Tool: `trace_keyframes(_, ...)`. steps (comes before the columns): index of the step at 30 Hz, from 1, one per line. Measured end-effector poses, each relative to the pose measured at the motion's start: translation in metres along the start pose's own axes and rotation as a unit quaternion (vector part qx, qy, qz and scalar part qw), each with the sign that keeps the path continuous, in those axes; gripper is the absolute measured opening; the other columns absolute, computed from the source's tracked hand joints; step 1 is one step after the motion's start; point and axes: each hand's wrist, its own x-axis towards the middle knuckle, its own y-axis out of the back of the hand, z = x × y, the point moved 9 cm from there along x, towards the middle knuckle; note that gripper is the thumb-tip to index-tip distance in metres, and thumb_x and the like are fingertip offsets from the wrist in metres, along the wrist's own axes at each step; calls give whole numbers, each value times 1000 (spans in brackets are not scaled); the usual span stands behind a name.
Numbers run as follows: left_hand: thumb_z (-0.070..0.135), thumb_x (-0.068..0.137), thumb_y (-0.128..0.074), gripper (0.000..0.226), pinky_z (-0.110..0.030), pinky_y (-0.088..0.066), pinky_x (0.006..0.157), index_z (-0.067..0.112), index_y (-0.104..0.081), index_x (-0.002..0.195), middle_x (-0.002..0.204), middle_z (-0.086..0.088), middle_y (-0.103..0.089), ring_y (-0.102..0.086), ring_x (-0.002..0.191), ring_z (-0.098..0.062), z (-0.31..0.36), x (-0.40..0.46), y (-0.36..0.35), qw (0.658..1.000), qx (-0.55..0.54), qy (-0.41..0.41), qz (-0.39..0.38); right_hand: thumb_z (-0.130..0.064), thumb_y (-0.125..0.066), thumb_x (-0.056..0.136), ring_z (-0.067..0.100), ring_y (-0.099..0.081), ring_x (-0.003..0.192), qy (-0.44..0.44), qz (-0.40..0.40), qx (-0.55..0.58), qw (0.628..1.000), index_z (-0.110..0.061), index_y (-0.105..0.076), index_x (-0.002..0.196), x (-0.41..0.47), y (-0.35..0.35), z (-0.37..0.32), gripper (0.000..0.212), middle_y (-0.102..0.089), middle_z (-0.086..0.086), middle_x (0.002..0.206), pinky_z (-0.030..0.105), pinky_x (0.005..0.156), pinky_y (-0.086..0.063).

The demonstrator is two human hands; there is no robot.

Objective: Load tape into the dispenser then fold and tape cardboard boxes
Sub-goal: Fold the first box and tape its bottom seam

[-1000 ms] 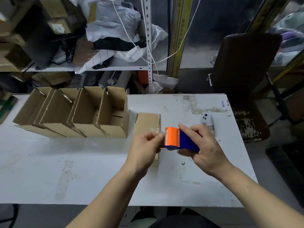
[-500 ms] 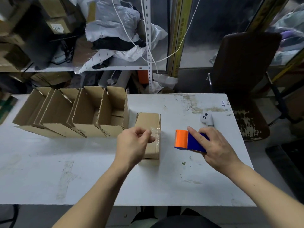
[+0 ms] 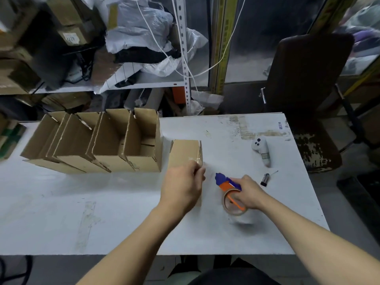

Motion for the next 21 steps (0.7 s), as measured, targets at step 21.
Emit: trace_keyframes(21, 41, 98, -68, 25, -36, -53, 60, 21, -68, 84, 68, 3, -73, -70, 67, -24, -61, -21, -19, 995, -4, 60, 74, -5, -73, 93, 17, -55, 64, -12, 0, 614, 789, -4, -67, 89, -60, -29, -101, 8, -64, 9, 70, 27, 61, -43)
